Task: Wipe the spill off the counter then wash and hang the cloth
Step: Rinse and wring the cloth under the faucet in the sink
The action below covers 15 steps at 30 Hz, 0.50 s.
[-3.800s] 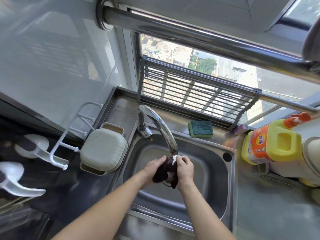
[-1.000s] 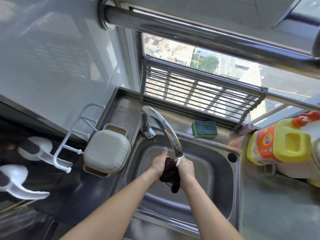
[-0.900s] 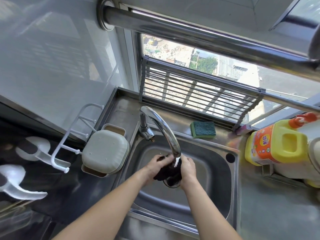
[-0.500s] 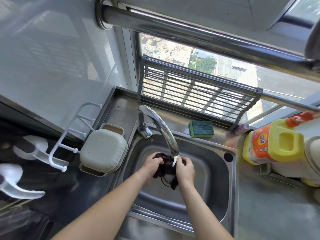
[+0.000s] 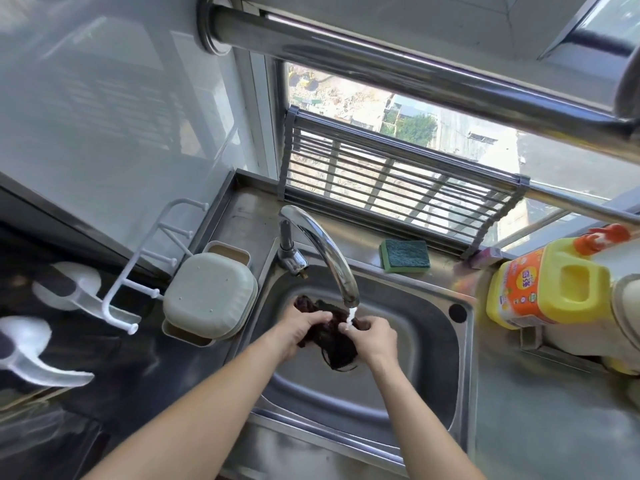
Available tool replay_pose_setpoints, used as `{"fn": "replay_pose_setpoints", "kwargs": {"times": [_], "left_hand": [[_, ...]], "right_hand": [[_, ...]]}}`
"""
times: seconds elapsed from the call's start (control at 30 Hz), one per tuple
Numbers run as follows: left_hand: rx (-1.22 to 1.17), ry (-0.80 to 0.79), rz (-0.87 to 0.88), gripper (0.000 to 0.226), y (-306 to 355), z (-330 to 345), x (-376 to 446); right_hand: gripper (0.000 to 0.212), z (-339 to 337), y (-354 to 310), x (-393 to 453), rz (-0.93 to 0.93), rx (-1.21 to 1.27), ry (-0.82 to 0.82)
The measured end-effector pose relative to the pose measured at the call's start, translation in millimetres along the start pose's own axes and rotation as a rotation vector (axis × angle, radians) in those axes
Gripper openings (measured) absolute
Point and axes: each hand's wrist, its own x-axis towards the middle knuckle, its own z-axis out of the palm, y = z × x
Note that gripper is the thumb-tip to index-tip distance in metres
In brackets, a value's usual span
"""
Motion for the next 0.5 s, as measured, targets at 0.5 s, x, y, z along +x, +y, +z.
{"fn": "replay_pose_setpoints", "kwargs": {"times": [0.5], "left_hand": [[0.043, 0.071, -0.096, 0.047, -4, 37, -9]], "right_hand": [[0.039, 29, -6, -14, -0.127, 0.323, 0.116]]}}
